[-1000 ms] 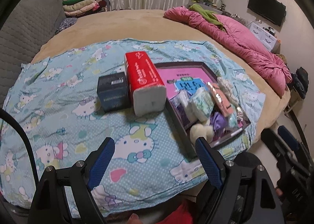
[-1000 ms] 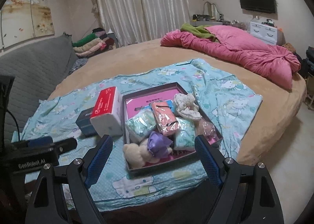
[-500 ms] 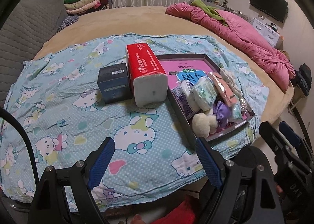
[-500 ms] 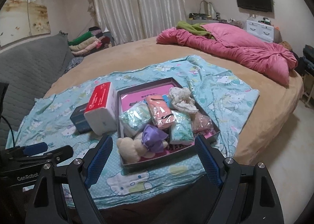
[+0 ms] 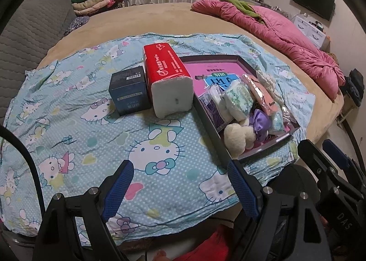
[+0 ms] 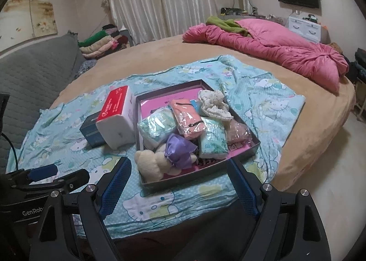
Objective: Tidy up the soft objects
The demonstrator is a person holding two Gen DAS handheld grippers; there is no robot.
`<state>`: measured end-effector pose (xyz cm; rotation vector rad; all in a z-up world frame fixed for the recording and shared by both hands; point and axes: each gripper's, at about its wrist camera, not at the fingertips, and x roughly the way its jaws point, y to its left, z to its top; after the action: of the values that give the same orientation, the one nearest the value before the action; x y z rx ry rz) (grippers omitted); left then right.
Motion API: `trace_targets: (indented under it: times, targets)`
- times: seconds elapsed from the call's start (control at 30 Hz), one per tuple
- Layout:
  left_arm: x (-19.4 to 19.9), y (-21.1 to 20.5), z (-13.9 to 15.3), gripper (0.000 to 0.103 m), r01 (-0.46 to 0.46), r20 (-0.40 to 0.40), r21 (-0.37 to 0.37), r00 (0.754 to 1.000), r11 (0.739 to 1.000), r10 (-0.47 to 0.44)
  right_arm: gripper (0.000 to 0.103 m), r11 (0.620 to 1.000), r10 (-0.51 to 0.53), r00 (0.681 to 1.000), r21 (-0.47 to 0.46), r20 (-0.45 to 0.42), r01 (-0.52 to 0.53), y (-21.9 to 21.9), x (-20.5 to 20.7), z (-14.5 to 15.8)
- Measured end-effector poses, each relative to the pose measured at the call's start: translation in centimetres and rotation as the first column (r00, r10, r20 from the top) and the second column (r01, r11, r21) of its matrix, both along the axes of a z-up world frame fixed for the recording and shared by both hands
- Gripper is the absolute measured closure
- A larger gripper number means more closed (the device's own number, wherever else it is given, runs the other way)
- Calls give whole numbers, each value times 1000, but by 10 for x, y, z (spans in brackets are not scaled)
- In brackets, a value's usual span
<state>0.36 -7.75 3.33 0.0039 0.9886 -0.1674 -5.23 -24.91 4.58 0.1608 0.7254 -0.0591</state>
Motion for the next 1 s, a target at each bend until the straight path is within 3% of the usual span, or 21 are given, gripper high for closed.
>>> trace_targets:
  times: [1.0]
  targets:
    - [2,1,-1,19,-5,-8,8,1000,1000,5,17,1000,1,1000,-1,-3,-1,1,1,-2]
